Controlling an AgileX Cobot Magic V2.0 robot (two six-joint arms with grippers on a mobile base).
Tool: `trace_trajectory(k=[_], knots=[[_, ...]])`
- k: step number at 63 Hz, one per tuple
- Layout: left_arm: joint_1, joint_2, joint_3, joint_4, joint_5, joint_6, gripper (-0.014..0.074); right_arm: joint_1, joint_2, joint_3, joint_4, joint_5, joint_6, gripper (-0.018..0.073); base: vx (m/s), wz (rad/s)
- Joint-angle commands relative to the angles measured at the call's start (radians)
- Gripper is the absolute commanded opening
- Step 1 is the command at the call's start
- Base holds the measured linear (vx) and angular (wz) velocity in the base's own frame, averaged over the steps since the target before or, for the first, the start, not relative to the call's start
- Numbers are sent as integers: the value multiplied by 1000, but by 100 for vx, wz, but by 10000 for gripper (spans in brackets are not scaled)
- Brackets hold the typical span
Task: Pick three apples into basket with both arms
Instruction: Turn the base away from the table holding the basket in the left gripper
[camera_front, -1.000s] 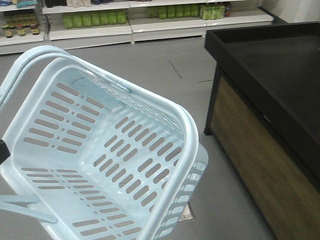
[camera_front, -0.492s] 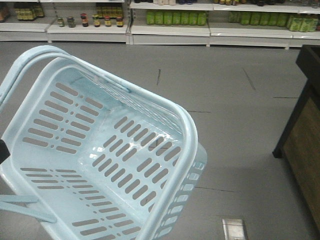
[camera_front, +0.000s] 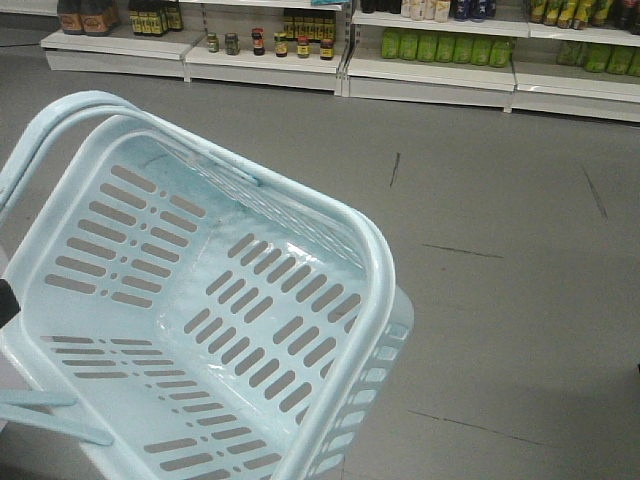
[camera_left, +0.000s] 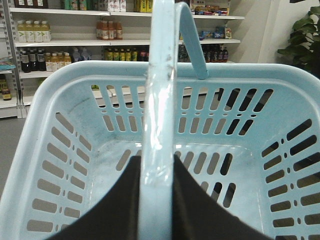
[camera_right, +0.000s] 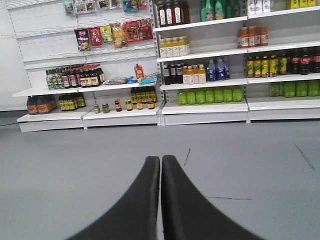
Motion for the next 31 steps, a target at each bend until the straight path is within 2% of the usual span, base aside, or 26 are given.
trace_trajectory(k=[1, 16, 31], knots=[[-4, 0, -29, -43, -85, -14, -6, -5, -12, 11, -3, -71, -8, -5, 22, 18], [-4, 0, -29, -43, -85, -14, -6, -5, -12, 11, -3, -71, -8, -5, 25, 9], [-4, 0, -29, -43, -85, -14, -6, -5, -12, 11, -3, -71, -8, -5, 29, -6]])
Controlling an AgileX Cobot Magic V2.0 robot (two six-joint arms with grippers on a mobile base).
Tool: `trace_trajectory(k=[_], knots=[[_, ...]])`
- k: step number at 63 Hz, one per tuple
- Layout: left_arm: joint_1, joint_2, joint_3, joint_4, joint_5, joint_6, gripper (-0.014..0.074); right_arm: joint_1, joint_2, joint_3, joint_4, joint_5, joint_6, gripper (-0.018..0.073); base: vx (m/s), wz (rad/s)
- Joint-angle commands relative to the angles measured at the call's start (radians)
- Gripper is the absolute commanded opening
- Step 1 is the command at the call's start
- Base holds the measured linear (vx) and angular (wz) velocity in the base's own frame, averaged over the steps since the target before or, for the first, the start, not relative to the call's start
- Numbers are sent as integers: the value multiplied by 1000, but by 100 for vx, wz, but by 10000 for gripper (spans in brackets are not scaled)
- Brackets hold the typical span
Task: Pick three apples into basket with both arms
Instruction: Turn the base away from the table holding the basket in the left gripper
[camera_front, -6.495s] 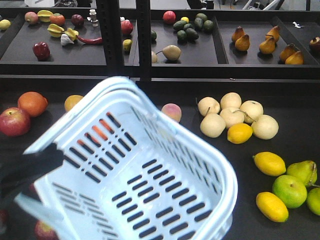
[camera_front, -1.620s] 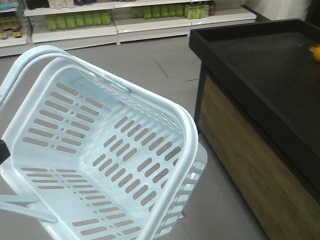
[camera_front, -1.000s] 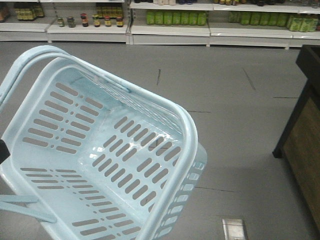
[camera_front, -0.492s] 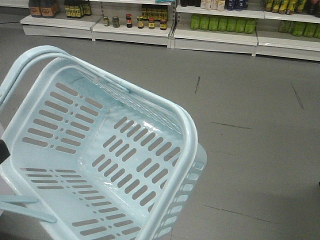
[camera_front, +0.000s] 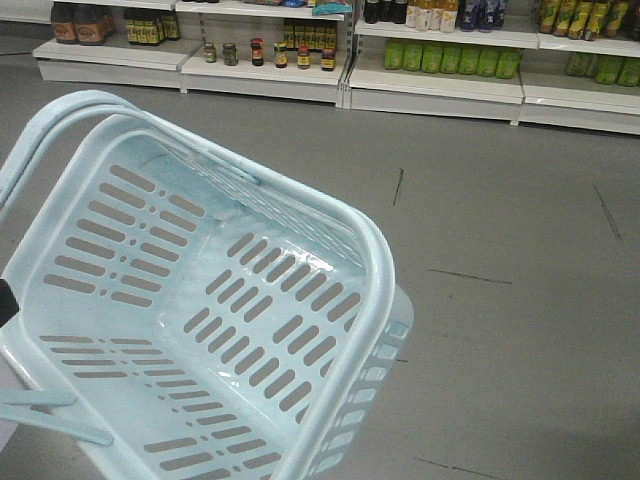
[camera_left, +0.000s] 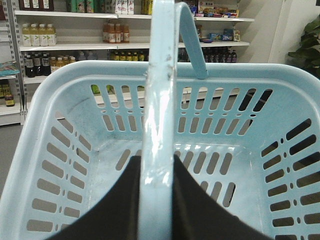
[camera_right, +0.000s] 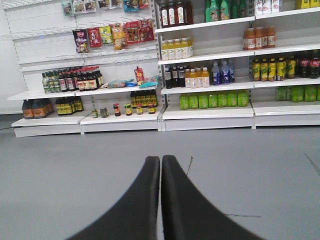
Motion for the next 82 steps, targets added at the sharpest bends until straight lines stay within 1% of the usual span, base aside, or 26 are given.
trace_trajectory(k=[1, 82], knots=[[-4, 2, -29, -43, -85, -13, -6, -5, -12, 11, -3, -71, -8, -5, 31, -14], [-4, -4, -29, -43, -86, -13, -6, -5, -12, 11, -3, -71, -8, -5, 28, -22]])
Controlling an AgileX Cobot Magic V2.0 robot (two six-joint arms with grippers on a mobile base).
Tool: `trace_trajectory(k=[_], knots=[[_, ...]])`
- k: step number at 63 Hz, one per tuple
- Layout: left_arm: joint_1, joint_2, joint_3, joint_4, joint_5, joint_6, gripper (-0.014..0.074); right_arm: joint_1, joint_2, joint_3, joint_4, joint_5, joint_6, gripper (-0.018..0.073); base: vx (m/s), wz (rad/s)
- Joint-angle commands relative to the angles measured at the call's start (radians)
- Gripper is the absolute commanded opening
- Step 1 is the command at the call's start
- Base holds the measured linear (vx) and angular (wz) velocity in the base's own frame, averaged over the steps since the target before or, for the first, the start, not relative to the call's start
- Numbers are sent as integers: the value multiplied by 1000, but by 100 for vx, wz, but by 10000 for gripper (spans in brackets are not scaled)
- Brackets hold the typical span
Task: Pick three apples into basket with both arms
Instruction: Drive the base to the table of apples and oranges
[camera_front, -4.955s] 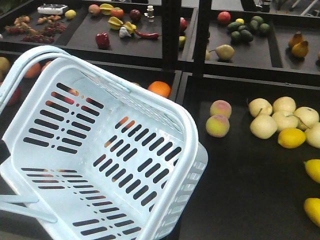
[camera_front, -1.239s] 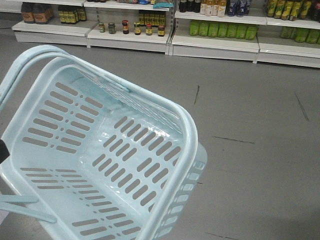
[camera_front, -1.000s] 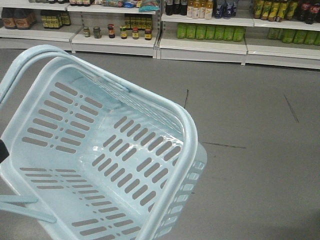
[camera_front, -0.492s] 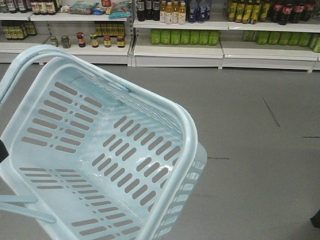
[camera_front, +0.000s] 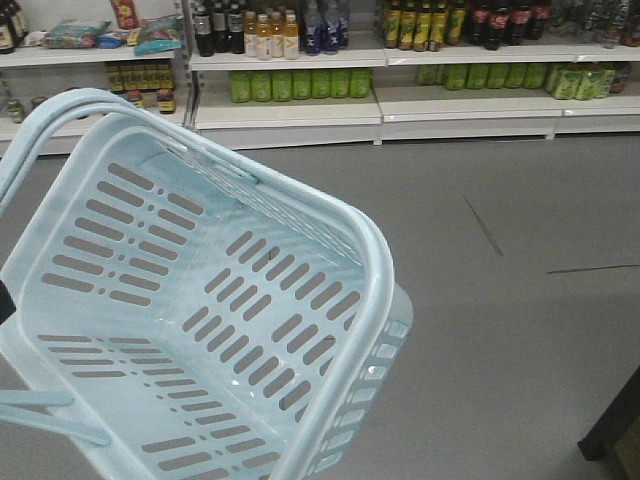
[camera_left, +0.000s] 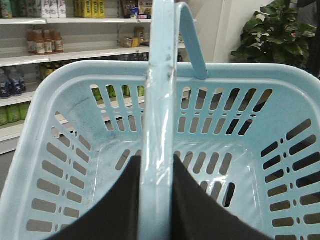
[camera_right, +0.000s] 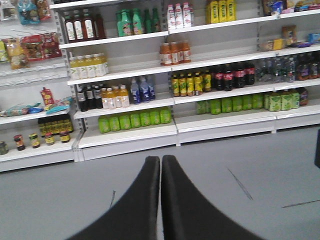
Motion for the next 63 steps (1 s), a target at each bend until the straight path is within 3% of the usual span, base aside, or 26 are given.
trace_trajectory(k=[1, 63], knots=[[-4, 2, -29, -43, -86, -13, -6, -5, -12, 11, -3, -71, -8, -5, 21, -41], [-4, 2, -29, -43, -86, -13, -6, -5, -12, 11, -3, -71, -8, -5, 15, -59]])
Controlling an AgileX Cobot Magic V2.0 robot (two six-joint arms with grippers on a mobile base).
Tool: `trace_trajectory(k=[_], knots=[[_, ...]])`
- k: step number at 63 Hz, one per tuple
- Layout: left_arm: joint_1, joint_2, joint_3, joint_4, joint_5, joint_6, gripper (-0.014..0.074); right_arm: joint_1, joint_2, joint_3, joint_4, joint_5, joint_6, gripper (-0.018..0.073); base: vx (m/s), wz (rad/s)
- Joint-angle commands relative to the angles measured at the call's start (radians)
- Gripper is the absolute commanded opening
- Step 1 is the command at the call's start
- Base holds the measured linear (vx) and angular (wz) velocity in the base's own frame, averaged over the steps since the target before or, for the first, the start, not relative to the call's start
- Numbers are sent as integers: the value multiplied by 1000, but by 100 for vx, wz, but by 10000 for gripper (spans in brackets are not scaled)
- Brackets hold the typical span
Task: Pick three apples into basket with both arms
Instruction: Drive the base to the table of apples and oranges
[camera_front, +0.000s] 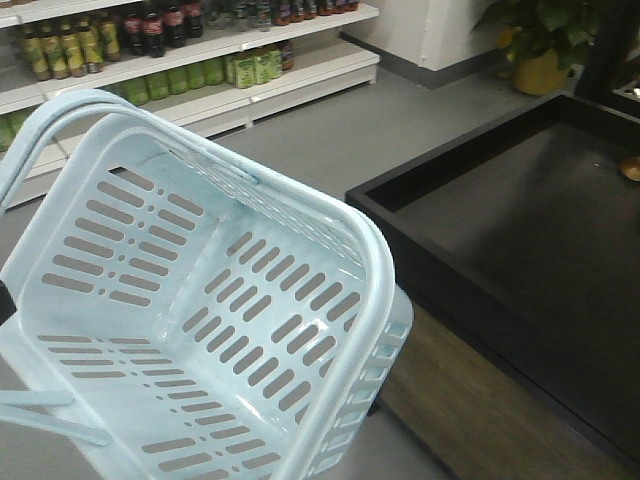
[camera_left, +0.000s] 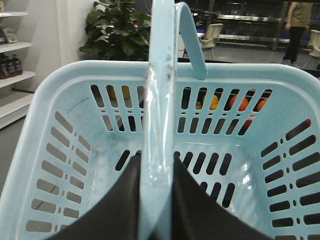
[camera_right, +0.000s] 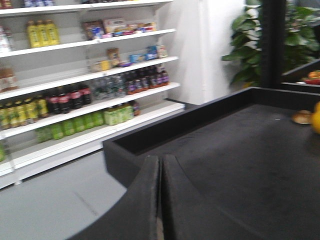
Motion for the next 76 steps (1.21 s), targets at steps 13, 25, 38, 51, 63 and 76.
trace_trajectory(k=[13, 25, 38, 51, 63, 76], knots=[[-4, 2, -29, -43, -86, -13, -6, -5, -12, 11, -3, -71, -8, -5, 11, -58], [-4, 2, -29, -43, -86, -13, -6, -5, -12, 11, -3, -71, -8, -5, 9, -59], [-4, 2, -29, -43, -86, -13, -6, -5, -12, 11, -3, -71, -8, -5, 6, -59], [-4, 2, -29, -43, -85, -13, -6, -5, -12, 11, -3, -71, -8, -5, 4, -55], [-4, 4, -29, -43, -85, -13, -6, -5, -12, 11, -3, -71, -8, -5, 3, -42], [-4, 5, -29, -43, -85, -13, -6, -5, -12, 11, -3, -71, -8, -5, 2, -29]])
